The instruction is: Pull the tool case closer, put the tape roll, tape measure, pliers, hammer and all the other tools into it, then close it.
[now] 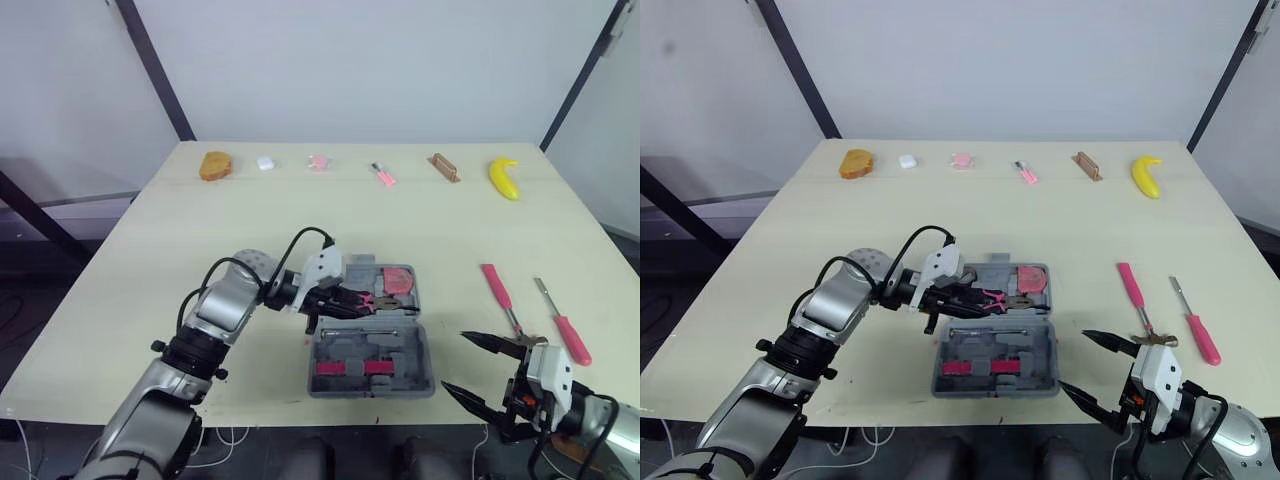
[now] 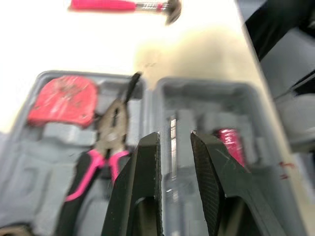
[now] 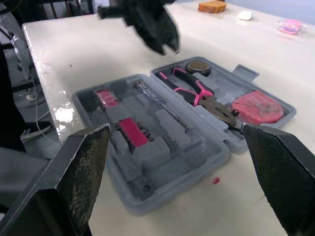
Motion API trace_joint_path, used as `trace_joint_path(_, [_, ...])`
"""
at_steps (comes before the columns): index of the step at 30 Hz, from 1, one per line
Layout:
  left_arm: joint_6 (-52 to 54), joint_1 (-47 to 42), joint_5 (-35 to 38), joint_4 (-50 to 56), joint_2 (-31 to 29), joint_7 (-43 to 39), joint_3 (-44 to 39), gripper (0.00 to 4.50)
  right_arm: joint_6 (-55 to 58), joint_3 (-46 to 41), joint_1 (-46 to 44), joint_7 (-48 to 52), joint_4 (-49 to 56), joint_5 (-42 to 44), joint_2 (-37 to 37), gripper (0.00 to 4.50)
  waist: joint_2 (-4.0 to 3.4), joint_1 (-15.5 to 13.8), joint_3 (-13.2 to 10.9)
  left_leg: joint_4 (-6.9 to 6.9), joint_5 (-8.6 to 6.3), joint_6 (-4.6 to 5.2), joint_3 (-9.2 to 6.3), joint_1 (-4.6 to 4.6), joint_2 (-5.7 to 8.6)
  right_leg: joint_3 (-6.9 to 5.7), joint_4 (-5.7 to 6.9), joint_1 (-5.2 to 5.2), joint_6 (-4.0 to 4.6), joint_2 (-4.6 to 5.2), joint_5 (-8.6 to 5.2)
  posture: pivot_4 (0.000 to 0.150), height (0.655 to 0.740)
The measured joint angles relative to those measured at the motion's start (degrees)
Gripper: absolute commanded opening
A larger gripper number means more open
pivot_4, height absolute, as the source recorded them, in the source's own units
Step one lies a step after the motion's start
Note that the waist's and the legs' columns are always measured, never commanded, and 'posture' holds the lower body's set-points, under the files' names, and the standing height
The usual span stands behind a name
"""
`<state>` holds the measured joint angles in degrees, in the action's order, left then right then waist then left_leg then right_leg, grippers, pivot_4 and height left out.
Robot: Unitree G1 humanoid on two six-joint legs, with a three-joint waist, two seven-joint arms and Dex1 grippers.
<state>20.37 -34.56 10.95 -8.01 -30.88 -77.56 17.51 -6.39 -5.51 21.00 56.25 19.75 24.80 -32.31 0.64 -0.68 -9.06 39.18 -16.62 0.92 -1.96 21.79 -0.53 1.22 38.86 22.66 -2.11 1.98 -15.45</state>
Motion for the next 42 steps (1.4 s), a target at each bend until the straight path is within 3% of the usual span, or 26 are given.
trace_joint_path(1, [-1.0,0.3,0.5,-1.1,0.3,-0.3,-0.4,1.06,0.0,0.0,-0.2,0.0,0.0,0.1,0.0,4.50,0.00,-0.1,0.0,0.01,0.00,0.00,-0.01,0.01,0.00,-0.01,0.00,0.00,0.00,0.00,0.00,0.150,0.7400])
trace_joint_path(5, [-5.8,0.9,1.1,-6.4,1.7,-0.9,-1.5,0.09,0.0,0.0,-0.1,0.1,0.0,0.5,-0.5,4.50,0.01,0.0,0.0,0.01,0.00,0.00,0.00,0.02,0.02,-0.01,0.00,0.00,-0.01,0.01,0.00,0.150,0.7400])
trace_joint_path(11, [-15.2,1.2,-1.3,-17.7,4.8,-0.9,-1.1,0.09,0.0,-0.1,0.0,0.3,0.0,1.0,-0.8,4.50,0.01,0.0,0.0,0.01,0.00,0.00,-0.02,0.02,0.02,-0.03,0.00,0.00,-0.01,-0.01,0.00,0.150,0.7400])
trace_joint_path(22, [-24.3,0.3,-6.3,-27.5,7.8,0.7,0.7,0.09,-0.1,-0.3,1.1,0.1,0.0,1.4,-1.0,4.50,0.02,0.0,0.0,0.02,0.00,0.00,-0.02,0.01,0.02,-0.03,0.01,0.00,-0.01,-0.01,0.01,0.150,0.7400])
trace_joint_path(34, [-28.2,0.0,-10.4,-28.1,7.6,2.2,3.2,0.09,-0.3,-1.2,1.7,0.1,0.0,1.4,-1.0,4.50,-0.08,0.0,0.4,0.01,0.00,0.01,-0.03,-0.14,0.03,-0.03,0.01,-0.18,-0.02,-0.01,0.01,0.150,0.7400])
trace_joint_path(42, [-27.1,2.8,-7.4,-27.0,8.4,3.5,0.5,0.09,-0.2,-1.9,1.4,-0.4,0.0,2.8,-0.5,4.50,-0.11,0.0,0.6,0.01,-0.01,0.01,-0.03,-0.23,0.02,-0.03,0.00,-0.29,-0.01,0.00,0.00,0.150,0.7400])
